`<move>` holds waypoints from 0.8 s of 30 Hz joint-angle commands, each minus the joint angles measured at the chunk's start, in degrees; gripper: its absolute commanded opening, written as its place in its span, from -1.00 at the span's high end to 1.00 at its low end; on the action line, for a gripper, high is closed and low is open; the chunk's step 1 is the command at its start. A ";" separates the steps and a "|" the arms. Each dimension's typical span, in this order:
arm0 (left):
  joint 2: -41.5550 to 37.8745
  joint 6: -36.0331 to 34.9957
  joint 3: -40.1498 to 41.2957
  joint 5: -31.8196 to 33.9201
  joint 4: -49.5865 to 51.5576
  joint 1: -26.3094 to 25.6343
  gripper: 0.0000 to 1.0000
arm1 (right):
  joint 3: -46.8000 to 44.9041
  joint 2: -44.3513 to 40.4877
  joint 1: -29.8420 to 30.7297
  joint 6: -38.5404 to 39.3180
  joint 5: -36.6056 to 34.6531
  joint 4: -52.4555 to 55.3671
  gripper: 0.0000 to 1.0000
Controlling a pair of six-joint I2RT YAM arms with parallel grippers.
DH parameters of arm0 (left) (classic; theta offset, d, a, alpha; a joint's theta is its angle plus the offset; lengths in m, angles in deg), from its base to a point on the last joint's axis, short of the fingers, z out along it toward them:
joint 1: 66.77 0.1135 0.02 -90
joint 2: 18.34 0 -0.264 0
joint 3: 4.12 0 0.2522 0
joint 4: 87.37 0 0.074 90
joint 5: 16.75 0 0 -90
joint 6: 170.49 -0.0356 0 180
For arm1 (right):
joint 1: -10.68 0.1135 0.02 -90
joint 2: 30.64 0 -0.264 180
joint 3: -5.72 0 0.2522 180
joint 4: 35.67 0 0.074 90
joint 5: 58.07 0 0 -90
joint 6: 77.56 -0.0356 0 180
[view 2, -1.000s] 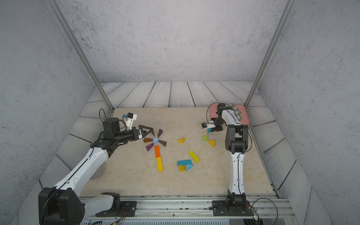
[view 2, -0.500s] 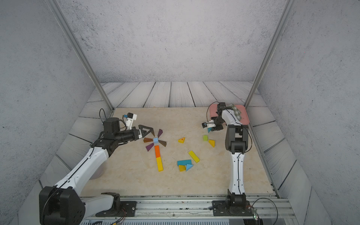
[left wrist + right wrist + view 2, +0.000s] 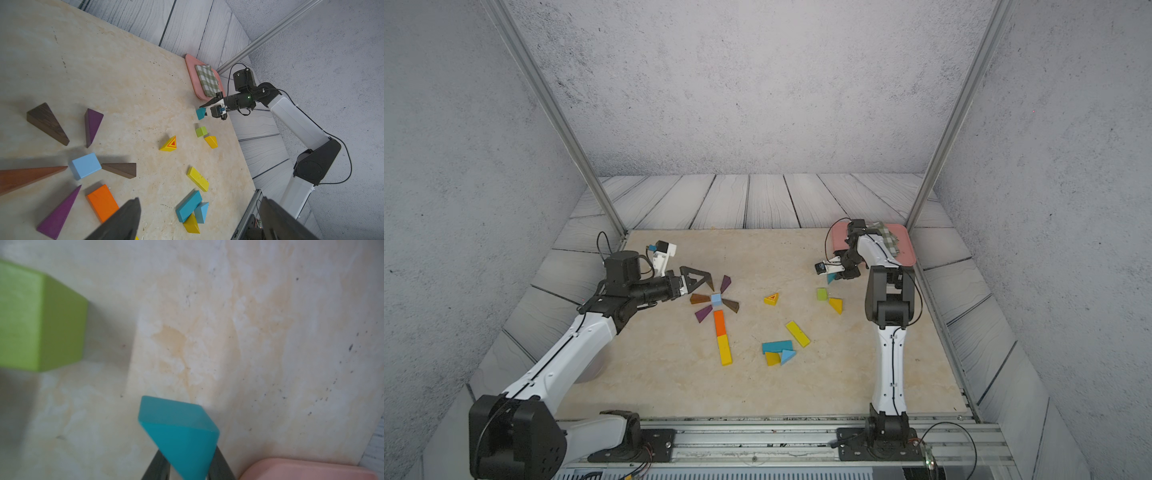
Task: Assemble a small pinwheel with building blocks
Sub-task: Assemble the building block at the center of the board.
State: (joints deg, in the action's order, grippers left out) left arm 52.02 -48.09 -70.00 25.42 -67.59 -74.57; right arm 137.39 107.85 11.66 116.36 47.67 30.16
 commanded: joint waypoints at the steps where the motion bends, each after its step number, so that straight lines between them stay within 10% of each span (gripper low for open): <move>1: 0.47 -0.14 0.70 -0.51 -1.33 0.58 -0.92 | -3.62 1.12 0.40 -0.26 -2.91 1.93 0.33; 24: 0.84 0.20 0.88 -0.71 -1.50 0.85 -0.92 | -8.66 -2.27 1.77 -5.95 -3.71 -0.39 0.39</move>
State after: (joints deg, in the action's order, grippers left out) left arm 52.44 -47.91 -69.68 25.40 -67.92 -74.28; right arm 131.51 104.60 12.79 112.97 45.27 24.96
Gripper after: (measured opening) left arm 0.961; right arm 0.306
